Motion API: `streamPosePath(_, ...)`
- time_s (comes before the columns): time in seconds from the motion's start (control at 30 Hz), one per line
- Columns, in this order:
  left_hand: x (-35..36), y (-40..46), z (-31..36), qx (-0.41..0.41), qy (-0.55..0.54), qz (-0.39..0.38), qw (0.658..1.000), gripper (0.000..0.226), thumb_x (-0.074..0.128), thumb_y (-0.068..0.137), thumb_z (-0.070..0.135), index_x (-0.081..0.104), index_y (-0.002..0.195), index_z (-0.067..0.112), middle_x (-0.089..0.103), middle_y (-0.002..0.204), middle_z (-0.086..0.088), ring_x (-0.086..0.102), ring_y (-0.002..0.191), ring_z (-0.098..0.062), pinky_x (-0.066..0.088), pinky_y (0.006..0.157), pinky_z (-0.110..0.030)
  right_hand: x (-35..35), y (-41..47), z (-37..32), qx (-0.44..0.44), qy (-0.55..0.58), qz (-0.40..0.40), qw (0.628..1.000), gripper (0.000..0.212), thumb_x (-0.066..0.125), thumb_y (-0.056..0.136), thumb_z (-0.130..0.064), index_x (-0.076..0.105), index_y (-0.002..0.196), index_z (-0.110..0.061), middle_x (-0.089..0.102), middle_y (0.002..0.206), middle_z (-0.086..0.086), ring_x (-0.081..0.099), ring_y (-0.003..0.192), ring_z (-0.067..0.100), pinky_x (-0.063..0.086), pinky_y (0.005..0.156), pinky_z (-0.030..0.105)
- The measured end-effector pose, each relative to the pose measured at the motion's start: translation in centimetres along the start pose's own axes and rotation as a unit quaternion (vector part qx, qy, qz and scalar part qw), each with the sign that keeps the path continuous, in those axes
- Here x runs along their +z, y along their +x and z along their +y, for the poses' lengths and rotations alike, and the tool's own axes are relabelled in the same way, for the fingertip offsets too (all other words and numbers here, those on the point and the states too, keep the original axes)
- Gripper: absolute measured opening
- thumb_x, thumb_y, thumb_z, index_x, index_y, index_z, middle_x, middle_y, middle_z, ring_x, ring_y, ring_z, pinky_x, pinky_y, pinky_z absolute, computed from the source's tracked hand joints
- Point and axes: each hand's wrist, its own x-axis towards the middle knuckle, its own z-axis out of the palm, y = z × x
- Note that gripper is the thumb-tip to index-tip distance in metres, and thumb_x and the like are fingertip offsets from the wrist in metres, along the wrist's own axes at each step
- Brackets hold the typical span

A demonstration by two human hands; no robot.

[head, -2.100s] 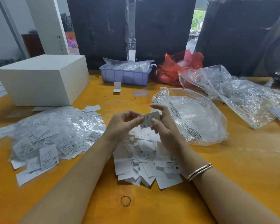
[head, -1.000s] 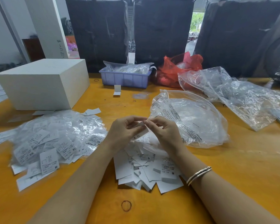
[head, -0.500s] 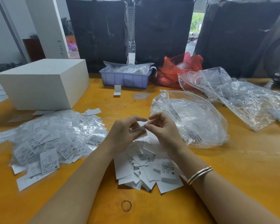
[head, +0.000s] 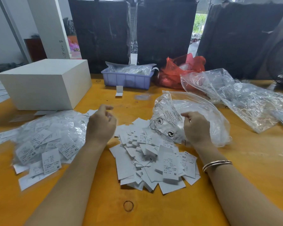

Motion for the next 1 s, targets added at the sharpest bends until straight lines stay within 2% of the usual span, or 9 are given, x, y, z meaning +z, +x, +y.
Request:
streamPosePath(0.07, -0.3, 0.1, -0.5, -0.062, 0.102, -0.003, 0.993, 0.035, 0.050, 0.092, 0.013, 0.049, 0.127, 0.017, 0.064, 0.101, -0.009, 0.054, 0.078, -0.021, 0.043, 0.063, -0.030, 0.5, 0.2, 0.7, 0.030, -0.118, -0.105, 0.987, 0.031, 0.041, 0.094, -0.015, 0.062, 0.118, -0.013, 0.061, 0.118, 0.009, 0.052, 0.110, 0.028, 0.036, 0.092, 0.040)
streamPosePath(0.13, -0.5, 0.1, -1.0, -0.102, 0.203, -0.033, 0.973, 0.042, 0.049, 0.091, 0.014, 0.043, 0.132, 0.020, 0.064, 0.106, -0.012, 0.057, 0.091, -0.029, 0.044, 0.075, -0.039, 0.8, 0.3, 0.7, 0.026, -0.188, -0.146, 0.971, 0.031, 0.039, 0.094, -0.018, 0.061, 0.114, -0.013, 0.060, 0.116, 0.009, 0.051, 0.107, 0.028, 0.036, 0.088, 0.039)
streamPosePath(0.23, -0.7, 0.0, -1.5, -0.105, 0.320, -0.076, 0.938, 0.048, 0.055, 0.087, 0.013, 0.042, 0.133, 0.020, 0.059, 0.116, -0.011, 0.050, 0.107, -0.029, 0.036, 0.086, -0.041, 1.0, 0.4, 0.5, 0.007, -0.232, -0.137, 0.963, 0.024, 0.039, 0.093, -0.017, 0.063, 0.094, -0.013, 0.060, 0.103, 0.006, 0.051, 0.097, 0.026, 0.035, 0.084, 0.038)
streamPosePath(0.33, -0.4, -0.1, -1.4, -0.059, 0.368, -0.064, 0.926, 0.048, 0.056, 0.086, 0.013, 0.045, 0.133, 0.023, 0.052, 0.126, -0.008, 0.043, 0.113, -0.027, 0.034, 0.087, -0.039, 1.0, 0.5, 0.4, 0.007, -0.230, -0.108, 0.967, 0.024, 0.045, 0.093, -0.020, 0.068, 0.097, -0.019, 0.062, 0.101, 0.002, 0.051, 0.099, 0.024, 0.032, 0.085, 0.037)
streamPosePath(0.47, 0.3, -0.6, 0.0, 0.098, 0.172, -0.059, 0.979, 0.034, 0.056, 0.088, 0.009, 0.061, 0.120, 0.019, 0.059, 0.121, -0.007, 0.045, 0.114, -0.028, 0.038, 0.089, -0.039, 0.8, 0.2, 0.3, 0.008, -0.192, -0.057, 0.980, 0.015, 0.053, 0.089, -0.022, 0.068, 0.091, -0.021, 0.064, 0.097, 0.000, 0.052, 0.098, 0.023, 0.030, 0.084, 0.036)
streamPosePath(0.6, 1.0, -1.6, 1.6, 0.211, 0.010, -0.165, 0.963, 0.021, 0.063, 0.087, 0.006, 0.069, 0.106, 0.014, 0.066, 0.107, -0.003, 0.051, 0.106, -0.020, 0.038, 0.089, -0.031, 0.6, 0.1, 0.3, 0.009, -0.142, -0.034, 0.989, 0.011, 0.058, 0.089, -0.022, 0.067, 0.091, -0.017, 0.065, 0.095, 0.002, 0.052, 0.096, 0.023, 0.025, 0.079, 0.033)
streamPosePath(0.8, 2.0, -2.4, 2.0, 0.188, -0.040, -0.200, 0.961, 0.016, 0.059, 0.091, 0.012, 0.070, 0.102, 0.016, 0.066, 0.096, 0.004, 0.052, 0.099, -0.016, 0.040, 0.085, -0.029, 0.5, 0.1, 0.4, 0.006, -0.050, 0.017, 0.999, 0.007, 0.061, 0.086, -0.015, 0.067, 0.089, -0.012, 0.069, 0.087, 0.005, 0.057, 0.089, 0.025, 0.018, 0.074, 0.029)
streamPosePath(0.9, 2.2, -2.3, 2.1, 0.176, -0.065, -0.183, 0.965, 0.017, 0.058, 0.091, 0.009, 0.070, 0.101, 0.016, 0.061, 0.088, 0.009, 0.052, 0.093, -0.015, 0.037, 0.079, -0.017, 0.3, -0.1, 0.3, 0.019, 0.007, 0.054, 0.998, 0.006, 0.065, 0.084, -0.014, 0.065, 0.086, -0.009, 0.068, 0.082, 0.007, 0.059, 0.085, 0.026, 0.018, 0.073, 0.029)
streamPosePath(1.0, 2.3, -2.1, 2.3, 0.147, -0.096, -0.164, 0.971, 0.017, 0.057, 0.092, 0.011, 0.070, 0.098, 0.019, 0.061, 0.090, 0.013, 0.052, 0.090, -0.010, 0.033, 0.074, -0.006, 0.0, -0.3, -0.5, -0.033, 0.054, 0.122, 0.991, 0.004, 0.068, 0.081, -0.010, 0.064, 0.080, -0.009, 0.067, 0.079, 0.004, 0.060, 0.080, 0.024, 0.013, 0.066, 0.027)
